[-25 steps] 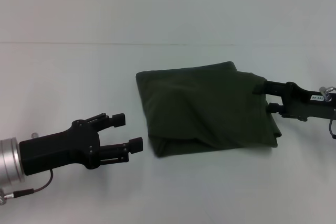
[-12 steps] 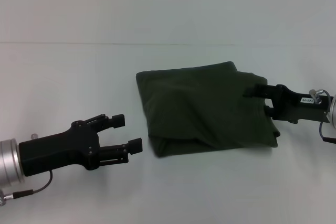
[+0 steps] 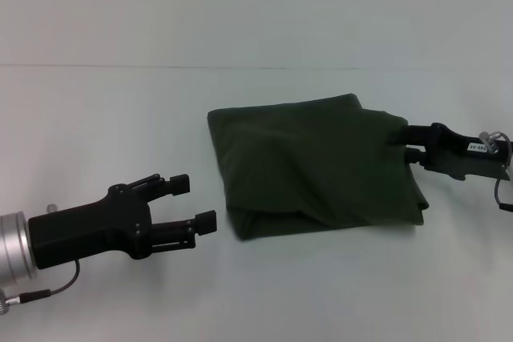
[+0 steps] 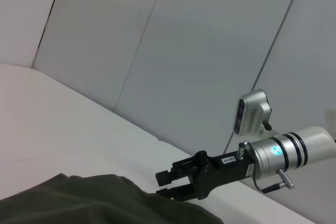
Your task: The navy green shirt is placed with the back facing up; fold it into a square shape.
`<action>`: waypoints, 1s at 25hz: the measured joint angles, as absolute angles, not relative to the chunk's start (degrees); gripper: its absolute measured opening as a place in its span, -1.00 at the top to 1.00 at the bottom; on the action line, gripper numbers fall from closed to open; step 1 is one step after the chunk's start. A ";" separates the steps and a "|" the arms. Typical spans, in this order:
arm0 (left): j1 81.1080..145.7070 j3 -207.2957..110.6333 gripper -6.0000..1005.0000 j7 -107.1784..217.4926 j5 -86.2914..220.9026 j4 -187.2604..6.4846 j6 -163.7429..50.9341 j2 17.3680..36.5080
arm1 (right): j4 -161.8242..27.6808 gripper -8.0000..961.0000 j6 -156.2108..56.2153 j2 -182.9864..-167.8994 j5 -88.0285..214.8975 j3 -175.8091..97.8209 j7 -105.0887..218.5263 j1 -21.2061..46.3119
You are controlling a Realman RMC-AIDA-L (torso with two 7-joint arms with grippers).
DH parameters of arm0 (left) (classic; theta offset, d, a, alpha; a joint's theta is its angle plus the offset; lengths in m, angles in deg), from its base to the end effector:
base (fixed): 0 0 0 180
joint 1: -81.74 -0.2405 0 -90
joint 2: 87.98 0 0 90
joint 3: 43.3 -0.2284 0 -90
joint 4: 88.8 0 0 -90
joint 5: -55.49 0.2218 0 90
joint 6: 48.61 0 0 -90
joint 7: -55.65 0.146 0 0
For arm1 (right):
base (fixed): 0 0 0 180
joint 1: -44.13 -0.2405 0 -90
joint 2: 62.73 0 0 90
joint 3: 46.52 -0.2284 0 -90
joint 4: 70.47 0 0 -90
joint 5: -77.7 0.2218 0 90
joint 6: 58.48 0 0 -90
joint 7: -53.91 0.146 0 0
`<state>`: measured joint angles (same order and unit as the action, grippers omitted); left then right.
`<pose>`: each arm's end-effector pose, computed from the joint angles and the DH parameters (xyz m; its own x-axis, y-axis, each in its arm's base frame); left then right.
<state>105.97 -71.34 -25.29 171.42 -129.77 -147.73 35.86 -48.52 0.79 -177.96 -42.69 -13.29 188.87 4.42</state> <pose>-0.2611 0.2856 0.0167 0.6341 0.4082 0.6567 0.5726 -0.8186 -0.0441 0.2855 0.3918 0.0015 -0.0796 -0.8023 -0.5915 -0.9943 0.0219 0.1040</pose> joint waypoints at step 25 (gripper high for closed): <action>106.25 -71.71 -0.89 -25.29 171.42 -129.93 -146.60 35.77 | -48.60 0.98 -2.42 -178.57 -42.72 -12.39 188.42 2.75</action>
